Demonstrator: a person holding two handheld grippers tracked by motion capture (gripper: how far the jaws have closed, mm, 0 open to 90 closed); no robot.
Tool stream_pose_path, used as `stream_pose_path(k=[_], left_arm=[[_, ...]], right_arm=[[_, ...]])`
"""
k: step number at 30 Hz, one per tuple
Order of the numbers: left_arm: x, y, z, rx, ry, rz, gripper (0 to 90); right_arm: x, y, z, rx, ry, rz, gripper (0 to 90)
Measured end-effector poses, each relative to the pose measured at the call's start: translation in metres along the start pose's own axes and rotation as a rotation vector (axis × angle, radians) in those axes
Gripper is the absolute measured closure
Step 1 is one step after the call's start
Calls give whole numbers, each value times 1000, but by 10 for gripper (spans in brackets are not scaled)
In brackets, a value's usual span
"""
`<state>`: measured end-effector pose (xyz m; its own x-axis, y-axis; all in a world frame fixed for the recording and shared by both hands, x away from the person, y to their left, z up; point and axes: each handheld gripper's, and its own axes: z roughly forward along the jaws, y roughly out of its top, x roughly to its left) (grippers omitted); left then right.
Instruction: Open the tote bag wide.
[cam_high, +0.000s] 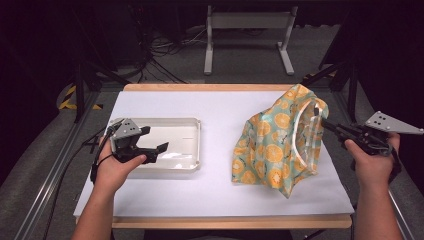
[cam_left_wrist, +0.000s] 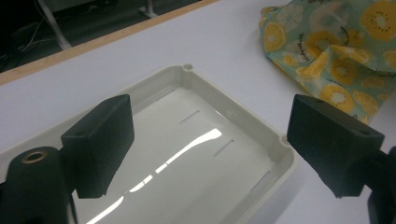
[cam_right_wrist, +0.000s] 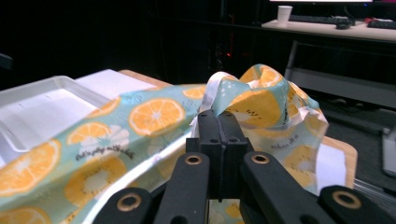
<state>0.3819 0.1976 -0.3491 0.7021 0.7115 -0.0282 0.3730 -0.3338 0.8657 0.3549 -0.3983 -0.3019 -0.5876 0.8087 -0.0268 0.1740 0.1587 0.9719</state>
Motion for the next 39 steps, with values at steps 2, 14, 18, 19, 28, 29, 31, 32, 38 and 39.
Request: stream_pose_path(k=[2, 14, 18, 19, 28, 29, 31, 32, 38, 39], left_arm=[[-2, 1, 0, -9, -9, -1, 156], [-6, 3, -2, -16, -22, 11, 155], [-6, 3, -2, -15, -24, 6, 154], [-6, 3, -2, -13, -25, 4, 154], [-9, 4, 0, -20, -21, 17, 158], [-10, 4, 0, -21, -21, 20, 160], [-12, 5, 1, -24, -31, 24, 160], [-12, 5, 2, -22, -32, 31, 160], [-17, 5, 6, -24, -35, 41, 162], [-17, 6, 6, -26, -38, 45, 162]], right_arm=[[1, 4, 0, -3, 12, -6, 900], [14, 38, 9, -25, 86, -63, 900], [20, 47, 14, -31, 108, -76, 900], [22, 50, 15, -32, 114, -80, 900], [33, 66, 30, -35, 170, -106, 900], [34, 67, 31, -35, 173, -107, 900], [36, 69, 34, -34, 178, -115, 900], [37, 70, 35, -32, 183, -116, 900], [43, 77, 45, -33, 214, -132, 900], [44, 78, 47, -34, 219, -135, 900]])
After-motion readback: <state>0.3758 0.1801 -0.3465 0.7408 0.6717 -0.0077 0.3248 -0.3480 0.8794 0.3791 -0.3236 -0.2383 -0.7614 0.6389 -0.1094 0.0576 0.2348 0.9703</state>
